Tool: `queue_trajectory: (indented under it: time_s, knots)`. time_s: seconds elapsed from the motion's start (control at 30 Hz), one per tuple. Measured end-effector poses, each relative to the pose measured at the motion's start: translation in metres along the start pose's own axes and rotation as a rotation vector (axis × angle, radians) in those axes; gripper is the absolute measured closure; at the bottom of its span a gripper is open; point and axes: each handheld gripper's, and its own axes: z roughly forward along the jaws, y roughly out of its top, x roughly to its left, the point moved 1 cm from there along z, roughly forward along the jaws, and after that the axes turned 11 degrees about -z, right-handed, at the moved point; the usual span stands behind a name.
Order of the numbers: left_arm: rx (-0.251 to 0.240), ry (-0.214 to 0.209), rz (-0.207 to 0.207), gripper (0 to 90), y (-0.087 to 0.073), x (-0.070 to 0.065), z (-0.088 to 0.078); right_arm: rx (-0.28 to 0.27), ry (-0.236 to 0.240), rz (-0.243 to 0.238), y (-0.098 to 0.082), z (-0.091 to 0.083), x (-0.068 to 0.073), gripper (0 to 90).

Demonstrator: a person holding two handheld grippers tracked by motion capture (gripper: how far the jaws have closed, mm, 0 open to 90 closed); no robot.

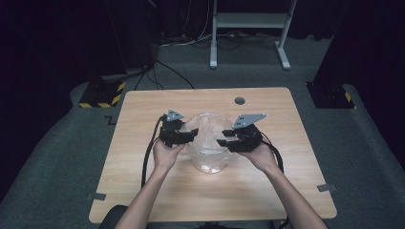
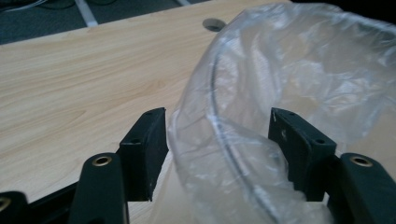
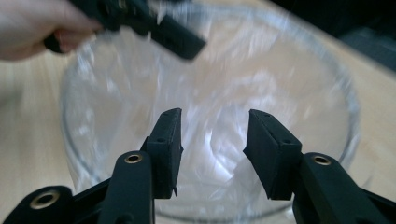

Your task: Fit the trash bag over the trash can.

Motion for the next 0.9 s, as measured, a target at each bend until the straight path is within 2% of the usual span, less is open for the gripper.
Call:
queue_trajectory:
  time_s: [0.03, 0.13, 0.2, 0.3, 0.4, 0.47, 0.53, 0.7, 0.73, 0.77, 0.9]
  knots:
    - [0.003, -0.016, -0.019, 37.2, -0.001, 0.001, 0.002, -0.009, 0.019, 0.009, -0.004, -0.001, 0.000, 54.5]
    - [-0.001, -0.007, -0.013, 38.6, -0.001, -0.001, 0.002, -0.005, 0.016, 0.004, -0.005, -0.002, 0.002, 52.3]
    - [-0.002, -0.003, -0.005, 38.9, -0.001, -0.002, 0.002, -0.051, -0.006, -0.014, -0.005, -0.006, 0.007, 49.6]
    - [-0.005, -0.009, -0.013, 38.5, -0.001, 0.000, 0.003, -0.122, -0.010, -0.015, -0.003, -0.015, 0.009, 48.6]
    - [-0.007, -0.016, -0.013, 38.4, -0.001, 0.001, 0.004, -0.192, 0.028, -0.009, -0.001, -0.020, 0.014, 48.0]
    - [-0.001, -0.037, -0.028, 38.7, 0.000, 0.002, 0.005, -0.185, 0.058, -0.027, 0.001, -0.014, 0.019, 47.3]
    - [-0.002, -0.035, -0.031, 39.0, 0.000, 0.002, 0.005, -0.145, 0.081, -0.045, 0.001, -0.005, 0.025, 49.3]
    - [-0.008, -0.029, -0.024, 39.3, 0.001, 0.001, 0.005, -0.179, 0.144, -0.029, 0.000, -0.004, 0.027, 49.6]
    - [-0.008, -0.029, -0.024, 39.3, 0.001, 0.001, 0.005, -0.179, 0.144, -0.029, 0.000, -0.004, 0.027, 49.6]
    - [-0.007, -0.033, -0.028, 39.3, 0.001, 0.002, 0.005, -0.203, 0.177, -0.015, 0.000, -0.007, 0.027, 49.3]
    - [-0.010, -0.025, -0.029, 39.6, 0.000, 0.001, 0.005, -0.193, 0.189, -0.028, 0.000, -0.008, 0.031, 49.2]
